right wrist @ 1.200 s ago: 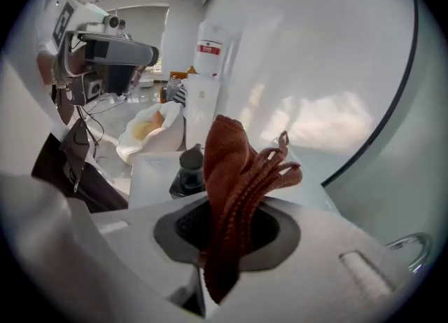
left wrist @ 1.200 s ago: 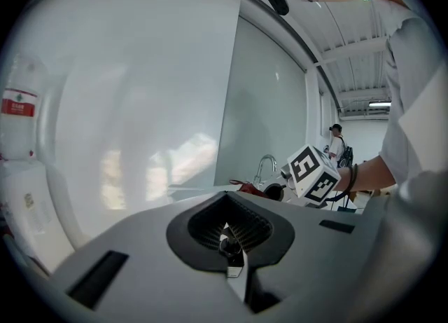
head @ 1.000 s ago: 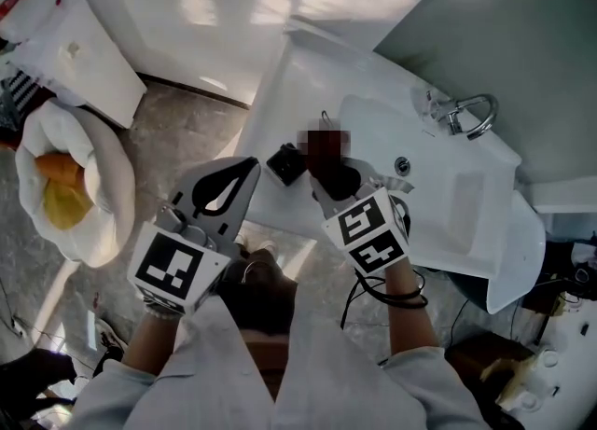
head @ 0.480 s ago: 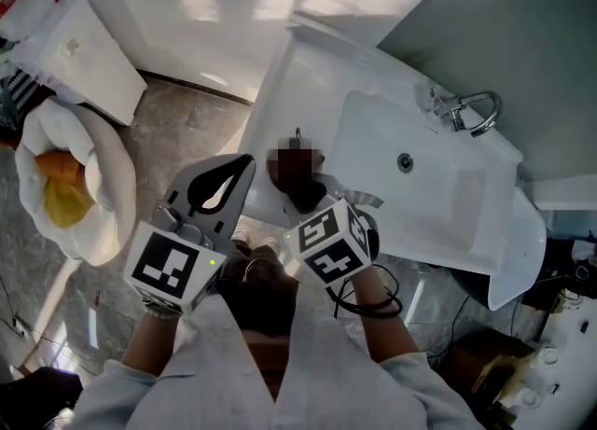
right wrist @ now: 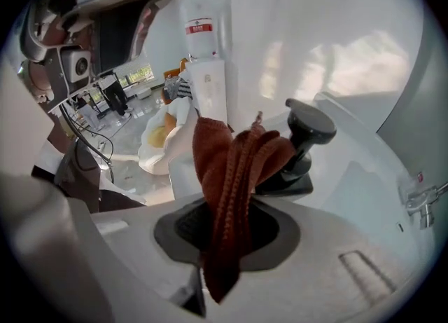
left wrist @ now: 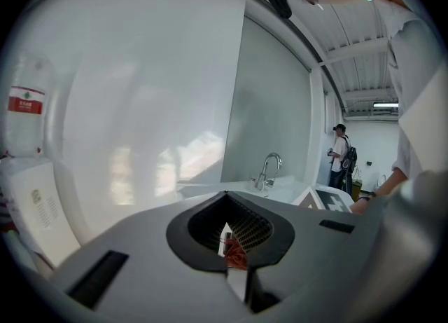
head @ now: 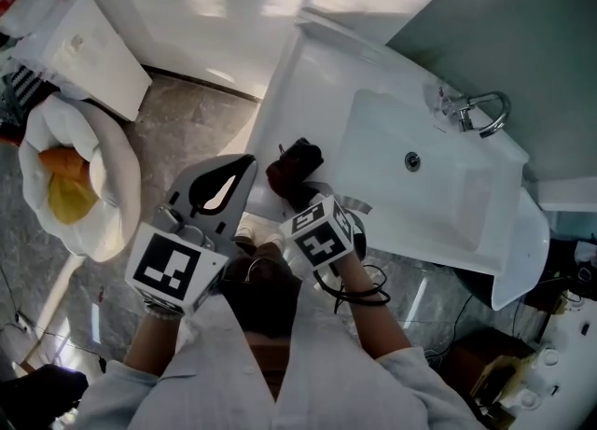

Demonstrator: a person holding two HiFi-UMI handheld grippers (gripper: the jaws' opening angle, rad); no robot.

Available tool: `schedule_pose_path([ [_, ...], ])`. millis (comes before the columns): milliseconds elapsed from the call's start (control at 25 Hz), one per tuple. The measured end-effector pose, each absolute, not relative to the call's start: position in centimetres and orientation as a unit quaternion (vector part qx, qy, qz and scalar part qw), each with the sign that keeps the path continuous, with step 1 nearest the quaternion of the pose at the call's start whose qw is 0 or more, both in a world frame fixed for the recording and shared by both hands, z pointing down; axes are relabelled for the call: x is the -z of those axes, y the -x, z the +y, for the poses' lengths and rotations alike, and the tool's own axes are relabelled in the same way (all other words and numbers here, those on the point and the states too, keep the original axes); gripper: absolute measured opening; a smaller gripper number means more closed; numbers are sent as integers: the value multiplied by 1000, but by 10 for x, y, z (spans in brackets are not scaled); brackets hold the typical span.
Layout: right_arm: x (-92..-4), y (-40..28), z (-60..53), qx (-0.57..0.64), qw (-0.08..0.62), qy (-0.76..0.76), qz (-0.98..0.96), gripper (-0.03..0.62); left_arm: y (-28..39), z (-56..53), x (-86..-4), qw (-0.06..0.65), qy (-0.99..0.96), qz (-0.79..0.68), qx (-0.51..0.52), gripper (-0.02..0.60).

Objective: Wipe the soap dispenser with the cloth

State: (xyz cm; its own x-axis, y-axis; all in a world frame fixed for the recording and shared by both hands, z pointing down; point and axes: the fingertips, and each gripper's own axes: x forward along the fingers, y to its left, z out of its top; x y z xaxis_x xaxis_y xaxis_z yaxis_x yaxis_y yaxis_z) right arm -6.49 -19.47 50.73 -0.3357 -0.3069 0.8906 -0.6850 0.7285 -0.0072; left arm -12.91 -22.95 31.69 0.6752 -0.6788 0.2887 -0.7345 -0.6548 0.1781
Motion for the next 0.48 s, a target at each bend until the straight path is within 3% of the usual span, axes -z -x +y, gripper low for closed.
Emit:
schedule_pose_path([
  [480, -507, 78, -177, -210, 497, -273, -796, 83, 136, -232, -317, 143, -903, -394, -94, 5],
])
